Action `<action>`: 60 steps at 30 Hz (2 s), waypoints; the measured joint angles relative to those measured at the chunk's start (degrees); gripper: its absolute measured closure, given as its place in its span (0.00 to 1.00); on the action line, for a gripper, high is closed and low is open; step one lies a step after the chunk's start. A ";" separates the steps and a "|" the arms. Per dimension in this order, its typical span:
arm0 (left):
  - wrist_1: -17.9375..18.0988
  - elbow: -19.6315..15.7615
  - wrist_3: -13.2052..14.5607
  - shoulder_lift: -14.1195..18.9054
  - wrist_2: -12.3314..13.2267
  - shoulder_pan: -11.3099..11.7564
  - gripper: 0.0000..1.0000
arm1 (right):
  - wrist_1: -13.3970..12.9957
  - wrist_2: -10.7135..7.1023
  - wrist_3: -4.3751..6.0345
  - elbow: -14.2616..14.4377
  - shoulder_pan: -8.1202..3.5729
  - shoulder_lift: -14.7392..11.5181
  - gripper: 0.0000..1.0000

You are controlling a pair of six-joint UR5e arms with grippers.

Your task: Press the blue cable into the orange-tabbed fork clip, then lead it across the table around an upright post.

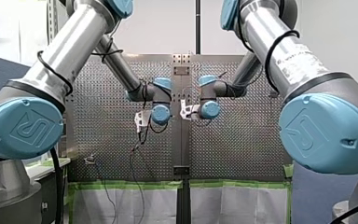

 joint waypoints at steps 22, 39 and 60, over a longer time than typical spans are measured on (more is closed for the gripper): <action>-2.91 2.55 -2.35 10.07 0.38 1.56 1.00 | 2.13 0.08 0.26 -0.17 -0.22 -11.13 1.00; -12.04 11.66 -2.09 10.72 0.40 1.29 1.00 | 4.97 1.09 -0.09 -2.50 -0.24 -13.71 1.00; -21.99 22.83 1.46 11.77 0.72 0.52 1.00 | 10.04 2.08 0.07 -6.98 -0.53 -14.81 1.00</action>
